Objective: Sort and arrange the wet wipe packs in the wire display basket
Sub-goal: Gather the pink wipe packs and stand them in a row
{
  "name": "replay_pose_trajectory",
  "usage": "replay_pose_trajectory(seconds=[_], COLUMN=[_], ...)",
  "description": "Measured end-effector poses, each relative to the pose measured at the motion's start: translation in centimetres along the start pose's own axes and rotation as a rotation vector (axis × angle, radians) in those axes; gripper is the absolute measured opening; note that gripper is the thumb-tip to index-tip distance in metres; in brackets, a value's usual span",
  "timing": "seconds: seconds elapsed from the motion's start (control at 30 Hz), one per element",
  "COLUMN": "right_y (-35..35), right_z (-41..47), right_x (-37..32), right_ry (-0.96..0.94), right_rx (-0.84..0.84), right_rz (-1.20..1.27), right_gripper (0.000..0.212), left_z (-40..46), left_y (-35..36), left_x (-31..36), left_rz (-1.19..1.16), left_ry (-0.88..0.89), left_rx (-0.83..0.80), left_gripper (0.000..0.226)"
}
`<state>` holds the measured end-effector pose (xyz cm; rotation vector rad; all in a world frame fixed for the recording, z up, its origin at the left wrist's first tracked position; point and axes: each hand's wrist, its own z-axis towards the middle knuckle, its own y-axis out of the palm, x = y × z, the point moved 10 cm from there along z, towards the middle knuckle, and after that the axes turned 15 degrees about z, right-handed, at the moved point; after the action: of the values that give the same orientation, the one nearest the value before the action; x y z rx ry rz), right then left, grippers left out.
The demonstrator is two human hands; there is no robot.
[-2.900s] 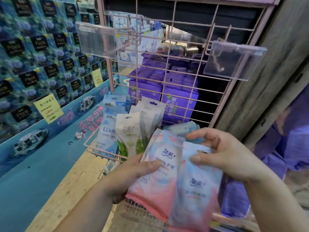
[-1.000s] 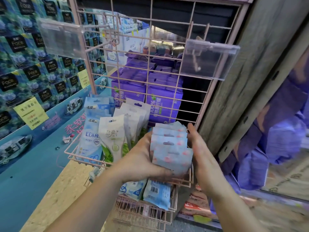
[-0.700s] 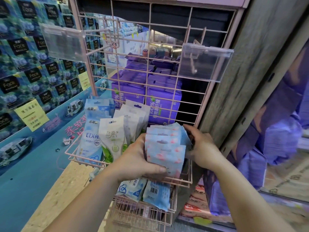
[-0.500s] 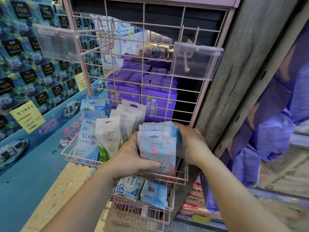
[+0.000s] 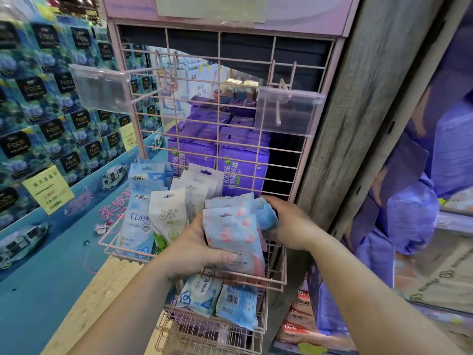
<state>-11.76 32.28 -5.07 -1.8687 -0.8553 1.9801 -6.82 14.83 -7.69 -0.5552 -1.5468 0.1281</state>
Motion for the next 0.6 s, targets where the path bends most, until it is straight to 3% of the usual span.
replay_pose_trajectory(seconds=[0.1,0.3,0.37,0.53,0.6], right_y=[-1.0,-7.9,-9.8,-10.8,-11.1], right_z=[-0.6,-6.9,-9.6,-14.0,-15.4], right_x=[-0.3,-2.9,-2.6,-1.0,-0.6], right_ry=[-0.007,-0.116,-0.108,-0.002,0.022], right_rx=[0.085,0.495,0.544,0.435,0.39], right_rz=[0.123,0.341,0.351,0.419,0.395], right_gripper=[0.06,0.03,0.024,0.038,0.061], left_z=[0.0,0.7,1.2,4.1,5.6], left_y=[-0.3,-0.1,0.0,1.3,1.6], left_x=[-0.6,-0.4,0.2,3.3,3.7], left_rz=[-0.026,0.016,0.042,0.261,0.233], left_ry=[-0.015,-0.034,-0.018,0.088,0.088], left_rx=[0.002,-0.006,-0.013,-0.058,-0.066], left_gripper=[0.076,0.079,0.08,0.08,0.082])
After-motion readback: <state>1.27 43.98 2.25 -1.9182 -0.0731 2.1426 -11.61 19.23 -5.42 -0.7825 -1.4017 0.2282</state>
